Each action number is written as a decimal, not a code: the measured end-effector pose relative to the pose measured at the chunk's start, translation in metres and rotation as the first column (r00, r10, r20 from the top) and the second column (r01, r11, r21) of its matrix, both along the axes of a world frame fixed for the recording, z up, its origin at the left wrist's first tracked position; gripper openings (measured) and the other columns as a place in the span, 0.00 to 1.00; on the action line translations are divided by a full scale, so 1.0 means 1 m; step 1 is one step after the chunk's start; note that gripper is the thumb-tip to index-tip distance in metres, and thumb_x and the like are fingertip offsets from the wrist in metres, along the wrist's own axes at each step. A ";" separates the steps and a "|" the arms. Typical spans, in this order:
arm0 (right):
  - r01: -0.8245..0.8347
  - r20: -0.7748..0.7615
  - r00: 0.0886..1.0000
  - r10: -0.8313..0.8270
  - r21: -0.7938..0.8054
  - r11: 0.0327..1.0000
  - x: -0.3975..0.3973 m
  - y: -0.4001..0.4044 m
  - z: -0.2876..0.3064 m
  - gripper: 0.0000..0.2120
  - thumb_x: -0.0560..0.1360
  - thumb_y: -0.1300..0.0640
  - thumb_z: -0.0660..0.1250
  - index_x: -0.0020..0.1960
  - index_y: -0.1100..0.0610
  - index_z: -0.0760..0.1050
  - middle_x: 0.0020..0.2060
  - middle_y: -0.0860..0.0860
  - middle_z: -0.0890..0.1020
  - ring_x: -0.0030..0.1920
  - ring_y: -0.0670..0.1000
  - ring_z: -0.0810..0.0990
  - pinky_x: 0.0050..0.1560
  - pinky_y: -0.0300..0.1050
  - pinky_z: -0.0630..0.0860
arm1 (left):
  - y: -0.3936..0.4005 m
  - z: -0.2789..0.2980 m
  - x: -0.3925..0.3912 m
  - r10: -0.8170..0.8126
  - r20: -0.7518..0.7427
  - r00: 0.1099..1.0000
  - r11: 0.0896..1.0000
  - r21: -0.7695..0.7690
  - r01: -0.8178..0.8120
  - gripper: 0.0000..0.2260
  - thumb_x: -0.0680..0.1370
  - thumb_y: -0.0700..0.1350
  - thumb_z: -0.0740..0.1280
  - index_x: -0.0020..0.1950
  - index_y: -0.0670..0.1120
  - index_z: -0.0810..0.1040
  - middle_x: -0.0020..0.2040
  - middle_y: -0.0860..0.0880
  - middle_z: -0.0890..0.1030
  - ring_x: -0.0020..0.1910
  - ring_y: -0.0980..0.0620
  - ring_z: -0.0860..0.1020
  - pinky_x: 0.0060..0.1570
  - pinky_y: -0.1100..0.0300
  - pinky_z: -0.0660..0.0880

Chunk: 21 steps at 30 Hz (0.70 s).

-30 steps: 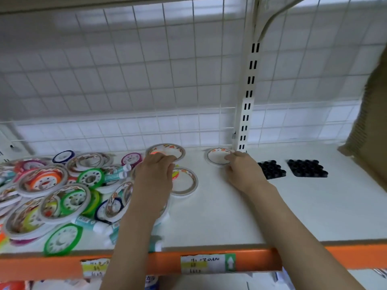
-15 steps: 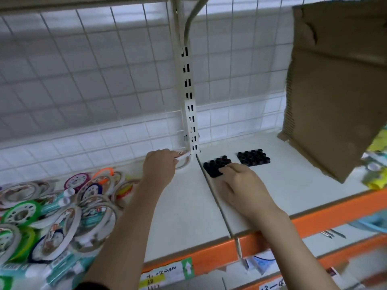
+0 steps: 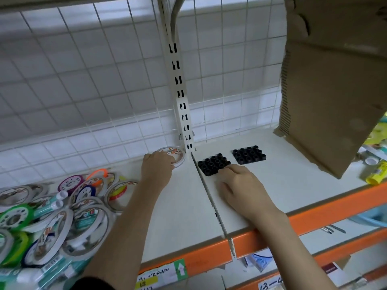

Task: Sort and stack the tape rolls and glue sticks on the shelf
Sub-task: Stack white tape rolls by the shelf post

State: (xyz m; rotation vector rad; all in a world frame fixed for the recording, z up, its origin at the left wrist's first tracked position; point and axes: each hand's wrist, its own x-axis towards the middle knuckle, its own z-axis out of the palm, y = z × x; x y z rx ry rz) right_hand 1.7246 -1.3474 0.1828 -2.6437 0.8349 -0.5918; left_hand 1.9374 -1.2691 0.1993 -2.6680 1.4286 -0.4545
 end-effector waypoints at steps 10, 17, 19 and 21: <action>-0.049 0.014 0.999 0.049 0.002 0.999 0.009 0.003 0.002 0.16 0.76 0.60 0.59 0.62 0.60 0.75 0.55 0.55 0.78 0.60 0.56 0.72 0.55 0.45 0.71 | 0.002 -0.003 0.001 -0.002 -0.092 0.996 1.000 0.016 0.003 0.10 0.80 0.49 0.59 0.59 0.52 0.76 0.57 0.50 0.78 0.58 0.49 0.74 0.53 0.57 0.64; -0.076 0.050 0.996 0.078 -0.042 0.996 0.024 0.012 0.004 0.11 0.75 0.60 0.62 0.55 0.62 0.77 0.50 0.56 0.79 0.55 0.58 0.74 0.50 0.45 0.72 | 0.026 0.009 -0.006 -0.005 -0.214 0.977 1.000 -0.015 0.001 0.20 0.80 0.50 0.59 0.72 0.49 0.63 0.68 0.49 0.69 0.66 0.48 0.67 0.62 0.54 0.62; -0.110 0.058 0.992 0.112 -0.038 0.993 0.032 0.019 0.006 0.13 0.75 0.60 0.62 0.57 0.61 0.77 0.52 0.54 0.78 0.57 0.57 0.74 0.50 0.43 0.70 | 0.047 0.012 -0.009 0.004 -0.269 0.963 0.997 -0.074 -0.025 0.19 0.80 0.50 0.60 0.71 0.50 0.66 0.66 0.50 0.71 0.65 0.49 0.69 0.61 0.54 0.63; -0.139 0.059 0.988 0.140 -0.018 0.990 0.042 0.031 0.010 0.16 0.76 0.58 0.62 0.63 0.59 0.74 0.57 0.54 0.77 0.61 0.56 0.72 0.55 0.42 0.69 | 0.074 0.012 -0.013 0.015 -0.343 0.939 0.987 -0.144 -0.068 0.18 0.79 0.50 0.61 0.69 0.50 0.69 0.64 0.51 0.73 0.62 0.49 0.71 0.61 0.54 0.64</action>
